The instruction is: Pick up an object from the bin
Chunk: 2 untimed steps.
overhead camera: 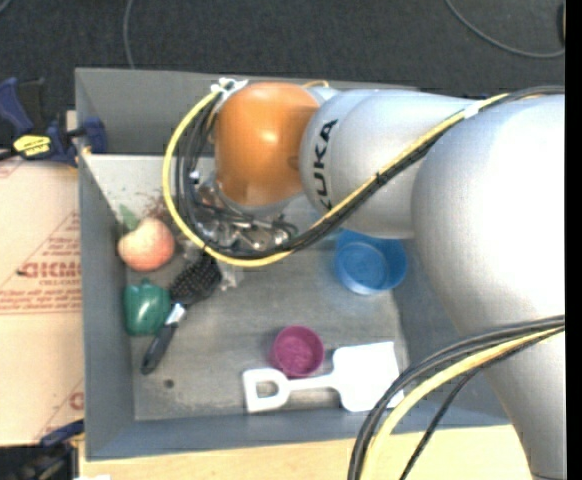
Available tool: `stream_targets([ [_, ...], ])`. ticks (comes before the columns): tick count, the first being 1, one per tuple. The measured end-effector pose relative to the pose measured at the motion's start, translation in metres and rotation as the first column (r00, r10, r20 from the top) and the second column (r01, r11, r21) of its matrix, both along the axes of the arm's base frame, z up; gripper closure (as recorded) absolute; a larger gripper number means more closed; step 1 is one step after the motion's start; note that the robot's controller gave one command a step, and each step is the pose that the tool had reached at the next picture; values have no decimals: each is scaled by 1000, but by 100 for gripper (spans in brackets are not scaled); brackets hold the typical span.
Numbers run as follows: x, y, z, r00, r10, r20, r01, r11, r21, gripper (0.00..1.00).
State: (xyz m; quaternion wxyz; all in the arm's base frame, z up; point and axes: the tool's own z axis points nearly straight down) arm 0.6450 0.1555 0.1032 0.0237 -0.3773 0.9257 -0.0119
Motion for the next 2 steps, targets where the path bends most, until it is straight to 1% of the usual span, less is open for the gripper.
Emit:
stream_targets([
  [1, 2, -1, 13, 1000, -4, 9, 4, 1000, 3, 100],
  [2, 0, -2, 21, 1000, -5, 3, 5, 1000, 1, 100],
])
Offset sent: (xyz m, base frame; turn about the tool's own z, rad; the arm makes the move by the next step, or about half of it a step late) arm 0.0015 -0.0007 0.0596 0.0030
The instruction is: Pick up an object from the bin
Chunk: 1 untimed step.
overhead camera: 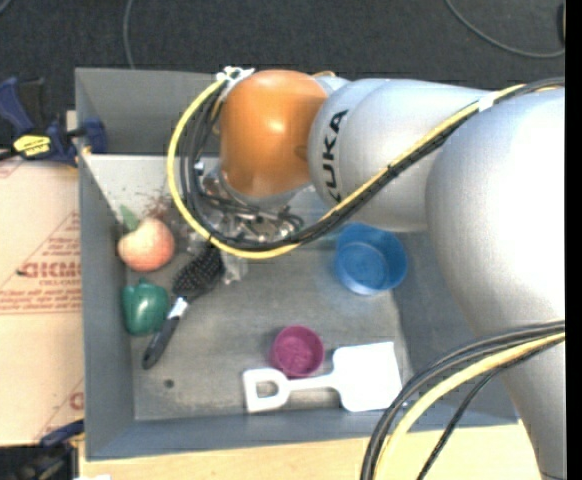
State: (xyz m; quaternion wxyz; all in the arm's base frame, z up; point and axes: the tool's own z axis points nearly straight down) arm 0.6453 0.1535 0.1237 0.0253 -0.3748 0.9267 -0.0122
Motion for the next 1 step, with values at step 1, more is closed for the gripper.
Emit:
stream_targets([
  [1, 1, 0, 29, 1000, -2, 2, 2, 1000, 0, 100],
])
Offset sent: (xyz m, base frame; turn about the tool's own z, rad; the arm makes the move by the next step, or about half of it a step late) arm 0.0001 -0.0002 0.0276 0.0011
